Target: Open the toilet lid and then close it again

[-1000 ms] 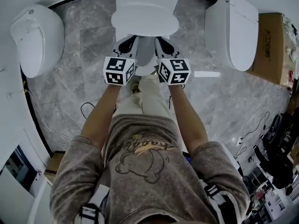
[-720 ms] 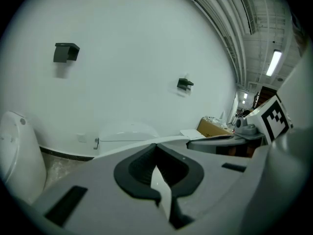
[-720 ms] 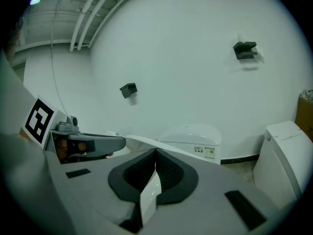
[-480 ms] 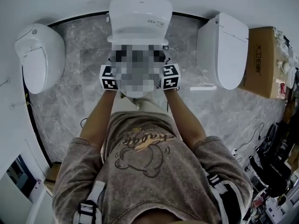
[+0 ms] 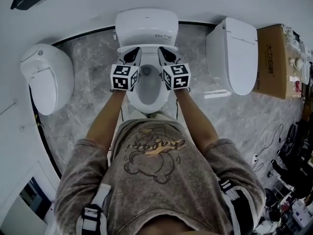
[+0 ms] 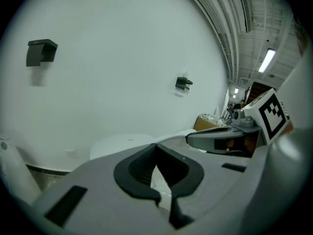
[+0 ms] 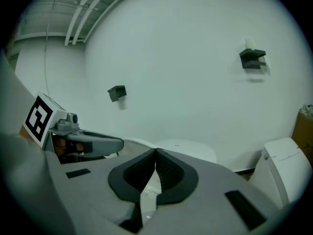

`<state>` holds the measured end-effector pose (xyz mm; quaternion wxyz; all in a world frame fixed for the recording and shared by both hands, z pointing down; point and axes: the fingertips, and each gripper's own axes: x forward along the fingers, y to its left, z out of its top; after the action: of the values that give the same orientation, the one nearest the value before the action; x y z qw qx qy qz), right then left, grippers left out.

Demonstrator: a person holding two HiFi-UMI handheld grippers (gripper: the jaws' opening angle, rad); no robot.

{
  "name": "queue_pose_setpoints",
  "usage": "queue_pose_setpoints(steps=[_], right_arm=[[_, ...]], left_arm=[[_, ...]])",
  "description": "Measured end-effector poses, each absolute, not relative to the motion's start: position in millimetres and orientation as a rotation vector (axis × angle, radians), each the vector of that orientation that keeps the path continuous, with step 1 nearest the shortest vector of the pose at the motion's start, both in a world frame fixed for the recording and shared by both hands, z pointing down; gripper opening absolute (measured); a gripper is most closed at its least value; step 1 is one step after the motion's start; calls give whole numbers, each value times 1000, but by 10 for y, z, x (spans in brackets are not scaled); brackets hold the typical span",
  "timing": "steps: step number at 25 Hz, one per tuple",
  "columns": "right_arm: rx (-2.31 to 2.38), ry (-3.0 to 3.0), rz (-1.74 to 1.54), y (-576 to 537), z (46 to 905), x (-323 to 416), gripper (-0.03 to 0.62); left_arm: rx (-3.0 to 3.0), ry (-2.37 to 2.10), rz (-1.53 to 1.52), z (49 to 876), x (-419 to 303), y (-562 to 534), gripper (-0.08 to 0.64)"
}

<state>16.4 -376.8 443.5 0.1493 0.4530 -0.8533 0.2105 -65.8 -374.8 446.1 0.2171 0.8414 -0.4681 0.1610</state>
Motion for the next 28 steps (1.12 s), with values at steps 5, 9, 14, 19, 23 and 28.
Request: queue_pose_setpoints(steps=[5, 9, 14, 19, 23, 28], right_arm=[[1394, -2487, 585, -3853, 4250, 235, 28], [1408, -2484, 587, -3860, 4210, 279, 28], [1418, -2525, 539, -3844, 4055, 322, 38], [1342, -2558, 540, -3755, 4065, 240, 247], [1280, -2544, 561, -3737, 4205, 180, 255], [1217, -2519, 595, -3749, 4390, 113, 255]], left_arm=[[2368, -1271, 426, 4368, -683, -3762, 9], [2354, -1305, 381, 4311, -740, -3775, 9], [2391, -1329, 333, 4110, -755, -3764, 47], [2406, -1323, 339, 4145, -784, -3703, 222], [2411, -1302, 386, 4246, -754, -3742, 229], [2400, -1251, 443, 4390, -705, -3766, 229]])
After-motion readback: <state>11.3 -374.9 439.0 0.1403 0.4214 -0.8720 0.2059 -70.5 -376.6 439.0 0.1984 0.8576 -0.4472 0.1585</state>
